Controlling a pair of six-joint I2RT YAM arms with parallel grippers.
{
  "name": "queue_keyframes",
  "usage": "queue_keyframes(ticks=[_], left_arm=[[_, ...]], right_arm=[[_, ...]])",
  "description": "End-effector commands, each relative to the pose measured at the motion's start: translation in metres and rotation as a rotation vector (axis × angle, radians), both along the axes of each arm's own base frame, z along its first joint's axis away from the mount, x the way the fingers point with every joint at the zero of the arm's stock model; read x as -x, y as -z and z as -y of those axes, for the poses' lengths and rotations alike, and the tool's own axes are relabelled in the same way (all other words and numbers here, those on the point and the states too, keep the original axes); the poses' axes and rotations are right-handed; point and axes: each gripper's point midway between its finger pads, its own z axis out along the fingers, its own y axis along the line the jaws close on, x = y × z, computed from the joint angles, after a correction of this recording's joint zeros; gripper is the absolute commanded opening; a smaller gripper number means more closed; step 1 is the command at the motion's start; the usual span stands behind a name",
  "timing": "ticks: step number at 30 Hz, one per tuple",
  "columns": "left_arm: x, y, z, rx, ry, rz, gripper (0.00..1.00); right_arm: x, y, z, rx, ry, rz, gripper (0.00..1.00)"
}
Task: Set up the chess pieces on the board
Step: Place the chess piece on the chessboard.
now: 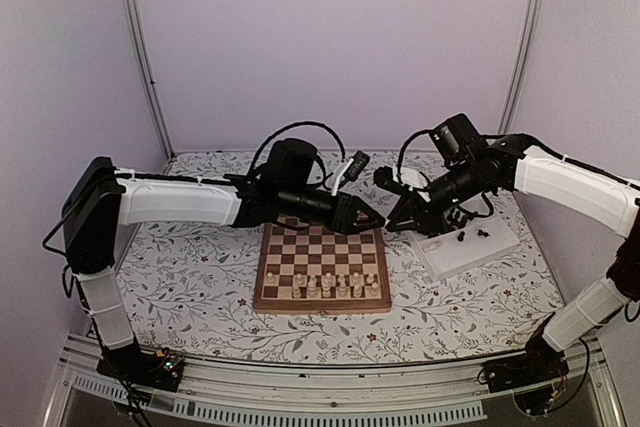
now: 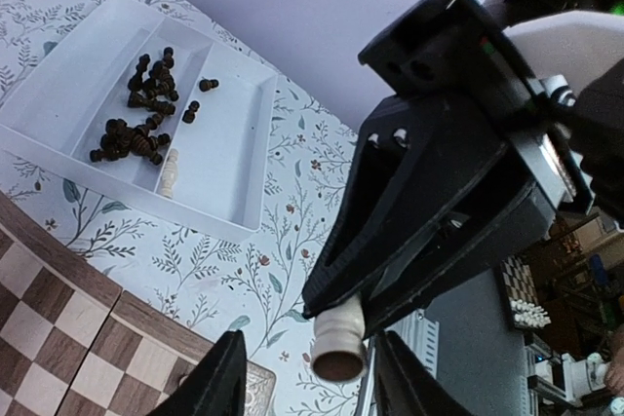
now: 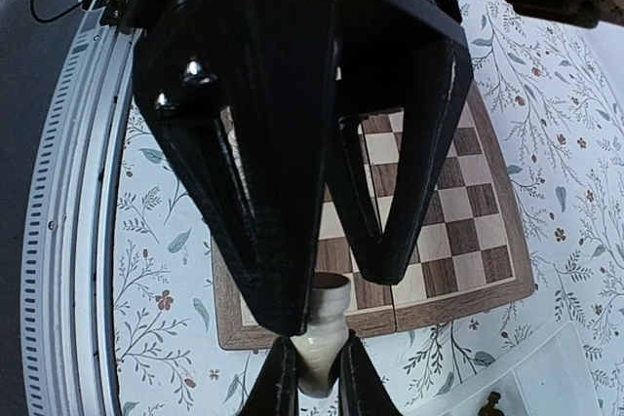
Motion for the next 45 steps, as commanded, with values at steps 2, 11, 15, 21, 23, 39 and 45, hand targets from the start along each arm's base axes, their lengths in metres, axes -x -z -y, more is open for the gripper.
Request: queue_keyframes(ticks=[2,11,15,21,23,39,45], left_arm=[[0.007,-0.013,0.012,0.05,0.061,0.002,0.39],[0.013,-0.014,0.015,0.07,0.107,-0.017,0.17],[0.014,-0.015,0.014,0.071,0.106,-0.02,0.13],[0.006,-0.049,0.0,0.169,0.022,0.115,0.13],[0.005,-0.074,-0.008,0.255,-0.024,0.182,0.13],[-0.005,-0.11,-0.014,0.489,-0.174,0.338,0.14],[-0.002,-0.105,-0.009,0.483,-0.154,0.328,0.15]], right_arm=[[0.0,-0.004,-0.004,0.004,-0.01,0.011,0.08],[0.0,-0.005,-0.004,0.0,-0.006,0.016,0.08],[0.0,-0.006,-0.003,0.0,-0.002,0.019,0.1],[-0.033,-0.059,0.013,-0.191,0.138,0.043,0.43],[-0.044,-0.092,0.025,-0.331,0.174,0.017,0.49],[-0.012,-0.092,-0.006,-0.564,0.031,-0.703,0.55],[-0.006,-0.097,-0.016,-0.565,-0.015,-0.711,0.54]])
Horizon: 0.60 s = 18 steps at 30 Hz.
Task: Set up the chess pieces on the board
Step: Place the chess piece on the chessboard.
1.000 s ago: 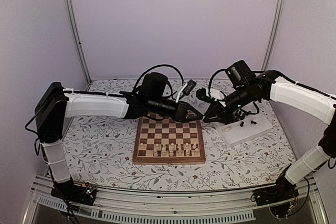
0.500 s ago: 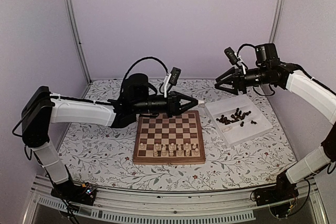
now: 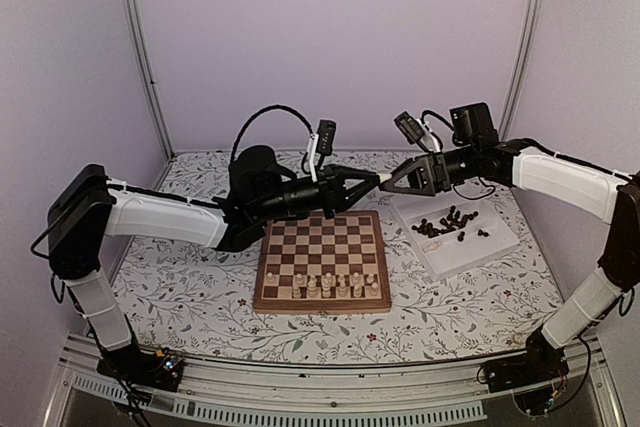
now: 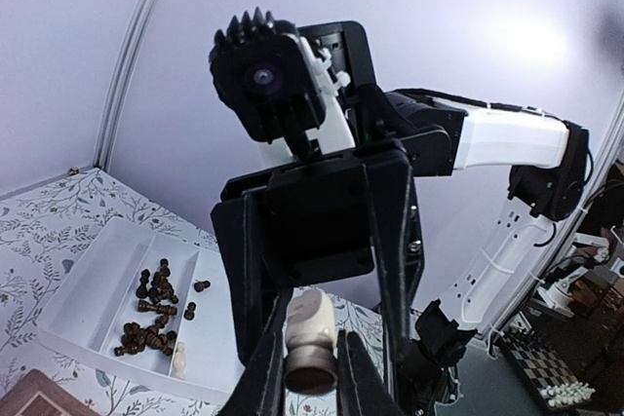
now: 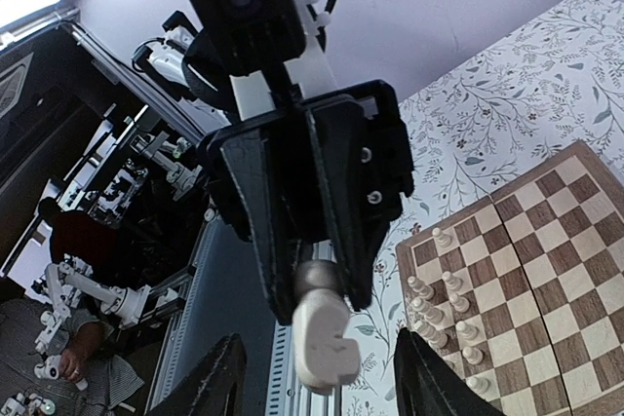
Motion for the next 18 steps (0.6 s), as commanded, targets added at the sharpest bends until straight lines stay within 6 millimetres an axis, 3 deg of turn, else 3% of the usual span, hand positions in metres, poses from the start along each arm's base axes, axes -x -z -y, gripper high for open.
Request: queue_keyframes(ticks=[1,14,18], left_arm=[[0.007,-0.011,0.008,0.039,0.023,0.023,0.15],[0.009,-0.007,0.01,0.033,0.044,0.014,0.14],[0.011,-0.007,0.011,0.031,0.049,0.011,0.14]], right_arm=[[0.007,-0.017,-0.004,-0.051,-0.057,0.0,0.52],[0.0,-0.019,-0.005,-0.044,-0.027,0.018,0.37],[-0.004,-0.019,-0.004,-0.043,-0.014,0.022,0.36]])
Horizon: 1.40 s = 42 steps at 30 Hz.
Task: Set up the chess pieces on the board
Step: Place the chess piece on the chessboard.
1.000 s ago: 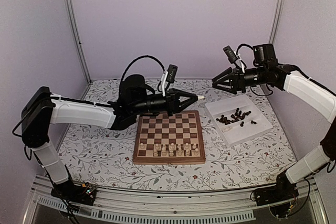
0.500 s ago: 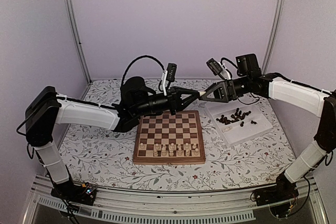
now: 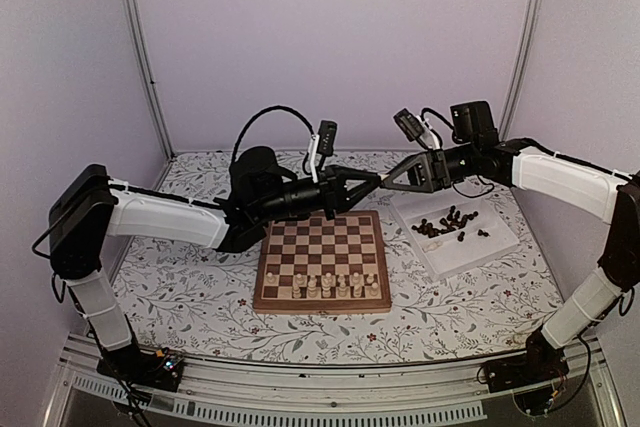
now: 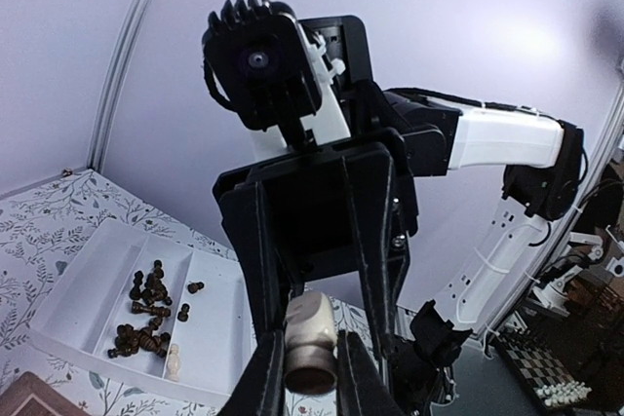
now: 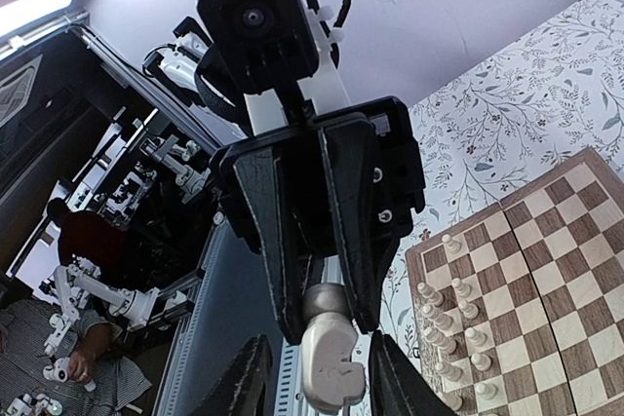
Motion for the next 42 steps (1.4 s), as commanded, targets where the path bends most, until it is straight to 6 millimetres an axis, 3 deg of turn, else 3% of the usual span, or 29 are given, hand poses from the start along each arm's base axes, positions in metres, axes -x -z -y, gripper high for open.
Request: queue_keyframes(ticks=[1,12,16,20,26,29,35,42], left_arm=[[0.008,-0.007,0.009,0.022,0.034,0.01,0.14],[0.006,-0.001,0.014,-0.008,0.042,-0.018,0.18],[0.0,-0.007,0.005,-0.057,-0.03,0.01,0.39],[-0.019,-0.011,-0.024,-0.183,-0.215,0.057,0.52],[-0.023,-0.004,-0.088,-0.351,-0.43,0.09,0.55],[-0.016,0.019,-0.12,-0.361,-0.5,0.028,0.55],[-0.003,0.047,-0.151,-0.359,-0.544,-0.085,0.55],[-0.002,0.049,-0.183,-0.349,-0.651,-0.111,0.55]], right_arm=[[-0.008,-0.011,0.0,-0.018,0.013,0.034,0.36],[-0.022,-0.013,0.006,0.014,0.092,0.089,0.1],[-0.034,-0.007,0.008,0.089,0.163,0.174,0.06],[-0.046,0.008,0.006,0.218,0.22,0.296,0.05],[-0.057,0.053,-0.01,0.461,0.215,0.452,0.05],[-0.063,0.075,-0.018,0.591,0.183,0.54,0.05],[-0.067,0.137,-0.032,0.836,0.093,0.627,0.04],[-0.055,0.193,-0.044,1.014,-0.009,0.696,0.04]])
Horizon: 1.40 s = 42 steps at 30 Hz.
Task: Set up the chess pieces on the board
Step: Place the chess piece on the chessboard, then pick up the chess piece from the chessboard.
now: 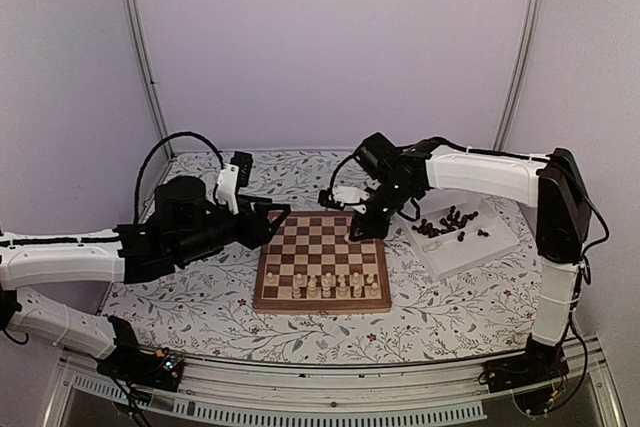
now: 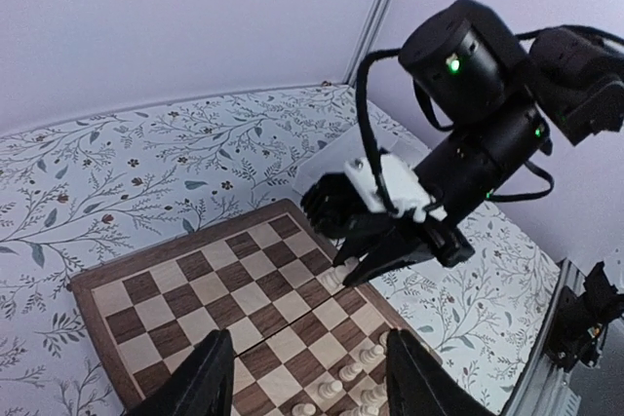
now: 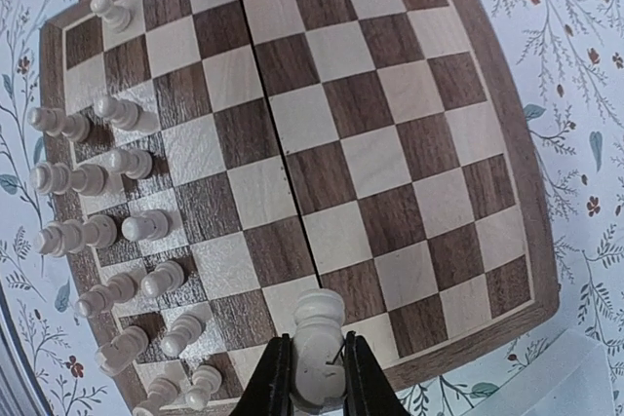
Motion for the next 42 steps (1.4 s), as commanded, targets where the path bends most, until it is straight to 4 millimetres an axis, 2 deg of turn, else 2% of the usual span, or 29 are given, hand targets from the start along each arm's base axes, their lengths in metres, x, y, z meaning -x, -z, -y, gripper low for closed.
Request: queue_keyframes(ticks=[1,5,9,13,16,18,23,25,28,29,31,32,36,39,41,42], left_arm=[[-0.005,-0.013,-0.023,0.035,-0.101,0.019,0.55],[-0.004,-0.015,-0.028,0.03,-0.109,0.024,0.55],[-0.004,-0.012,-0.028,0.02,-0.109,0.015,0.55],[-0.004,-0.009,-0.027,0.012,-0.108,0.009,0.55],[-0.005,-0.005,-0.025,0.006,-0.104,0.002,0.56],[-0.005,-0.003,-0.022,0.001,-0.094,-0.004,0.55],[-0.009,-0.002,-0.015,-0.053,-0.077,-0.001,0.56],[-0.012,0.004,-0.009,-0.094,-0.068,-0.009,0.56],[-0.014,0.015,0.009,-0.17,0.0,-0.028,0.56],[-0.015,0.023,0.015,-0.208,0.025,-0.048,0.56],[-0.02,0.034,0.029,-0.264,0.066,-0.072,0.56],[-0.019,0.045,0.035,-0.312,0.096,-0.102,0.57],[-0.021,0.068,0.065,-0.394,0.218,-0.152,0.56],[-0.026,0.084,0.083,-0.439,0.269,-0.19,0.56],[-0.029,0.089,0.096,-0.452,0.306,-0.205,0.56],[-0.029,0.097,0.101,-0.465,0.325,-0.218,0.56]], right_arm=[[0.002,0.029,0.0,0.171,-0.046,0.069,0.04],[0.01,0.048,-0.006,0.235,-0.08,0.084,0.05],[0.017,0.059,-0.009,0.265,-0.103,0.077,0.07],[0.018,0.063,-0.009,0.269,-0.105,0.067,0.16],[0.018,0.059,-0.012,0.256,-0.104,0.069,0.28],[0.018,0.053,-0.013,0.244,-0.102,0.068,0.31],[0.021,0.018,-0.013,0.176,-0.101,0.072,0.37],[0.019,0.005,-0.005,0.153,-0.084,0.062,0.38],[0.017,-0.013,0.018,0.093,-0.047,0.03,0.39],[0.015,-0.023,0.028,0.055,-0.029,0.031,0.39],[0.011,-0.028,0.052,0.004,0.007,0.008,0.39],[0.008,-0.027,0.065,-0.012,0.034,-0.004,0.4],[0.009,-0.045,0.107,-0.204,0.102,-0.027,0.4],[0.007,-0.044,0.132,-0.284,0.165,-0.001,0.4],[0.01,-0.046,0.141,-0.326,0.186,0.031,0.4],[0.012,-0.04,0.145,-0.341,0.2,0.024,0.4]])
